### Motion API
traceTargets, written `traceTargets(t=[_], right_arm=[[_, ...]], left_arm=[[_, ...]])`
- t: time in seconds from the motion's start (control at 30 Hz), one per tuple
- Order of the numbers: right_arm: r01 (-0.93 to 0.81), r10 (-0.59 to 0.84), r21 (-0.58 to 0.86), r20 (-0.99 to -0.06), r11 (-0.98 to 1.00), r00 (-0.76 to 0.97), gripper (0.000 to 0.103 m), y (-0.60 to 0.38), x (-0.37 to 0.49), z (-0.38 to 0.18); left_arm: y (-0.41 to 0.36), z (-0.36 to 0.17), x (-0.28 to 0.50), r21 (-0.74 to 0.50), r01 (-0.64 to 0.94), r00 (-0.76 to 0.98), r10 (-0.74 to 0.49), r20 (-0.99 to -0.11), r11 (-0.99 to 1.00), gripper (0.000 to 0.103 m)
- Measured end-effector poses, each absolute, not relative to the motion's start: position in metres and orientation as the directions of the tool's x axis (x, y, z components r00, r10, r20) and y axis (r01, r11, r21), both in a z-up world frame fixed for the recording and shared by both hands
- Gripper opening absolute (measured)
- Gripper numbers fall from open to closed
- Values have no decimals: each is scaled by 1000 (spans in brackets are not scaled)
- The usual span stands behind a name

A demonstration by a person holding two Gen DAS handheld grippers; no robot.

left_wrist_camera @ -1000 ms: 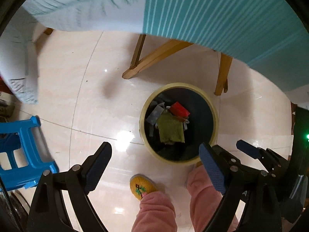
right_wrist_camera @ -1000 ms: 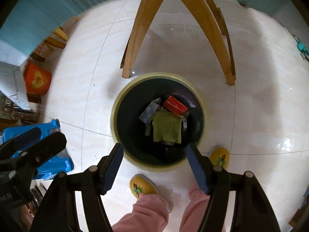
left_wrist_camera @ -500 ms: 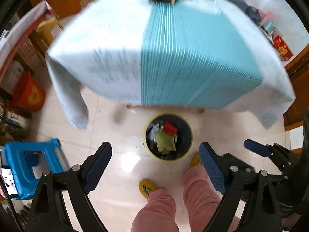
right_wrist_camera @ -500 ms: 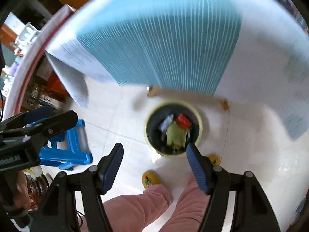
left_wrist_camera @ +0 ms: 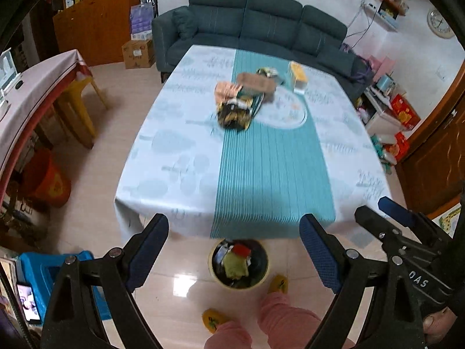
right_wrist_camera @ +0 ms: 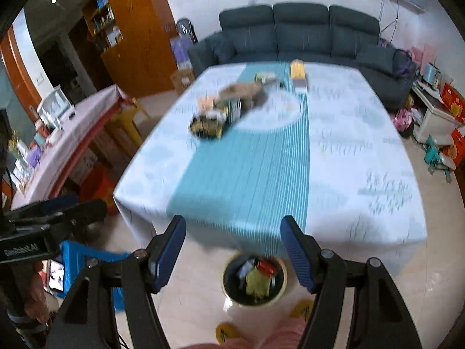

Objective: Collect trash
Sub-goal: 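Raise both tools back toward the table, then grasp the crumpled black-gold wrapper with the left gripper while the right grasps the green-tan drink carton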

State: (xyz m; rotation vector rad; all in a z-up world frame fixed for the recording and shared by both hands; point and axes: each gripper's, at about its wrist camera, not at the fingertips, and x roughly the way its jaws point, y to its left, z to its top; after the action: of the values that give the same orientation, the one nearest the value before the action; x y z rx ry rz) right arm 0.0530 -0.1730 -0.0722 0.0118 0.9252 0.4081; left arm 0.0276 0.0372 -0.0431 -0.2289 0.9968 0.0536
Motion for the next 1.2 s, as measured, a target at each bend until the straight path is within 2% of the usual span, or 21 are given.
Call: traceTargets(t=[0.17,0.23,0.3,0.47,0.73,1.03,1.13,1.2], right_arm=[[-329,359,198,-746,924,560,68,-173,82,-48],[-339,367,199,-745,920,557,57,-172,96,-47],[-358,381,206,-751,911,538,53,-169,114,-51],[-411,433,242,-768,879,472,53,-160,175,-64],[-538,513,286,-789,793,337,53,-138,273,-90],[-643,563,337,-807,687,179,53,-118,337,-123],[-654,575,357,-805,667,147,53,-114,348,-129],[-648,583,382,-804,659,120,53,-112,356,-135]], left_arm=[[43,-34,62,-181,-165,550,-62,-833,970,90],[45,-36,78,-189,-179,546,-62,-835,966,90],[48,-41,96,-200,-198,542,-63,-838,960,90],[52,-60,150,-188,-275,498,-28,-867,943,90],[62,-114,244,-230,-422,394,-51,-918,877,90],[69,-164,294,-267,-554,336,-82,-938,789,90],[69,-176,301,-267,-574,328,-81,-941,774,82],[70,-185,303,-270,-586,313,-95,-945,764,69]])
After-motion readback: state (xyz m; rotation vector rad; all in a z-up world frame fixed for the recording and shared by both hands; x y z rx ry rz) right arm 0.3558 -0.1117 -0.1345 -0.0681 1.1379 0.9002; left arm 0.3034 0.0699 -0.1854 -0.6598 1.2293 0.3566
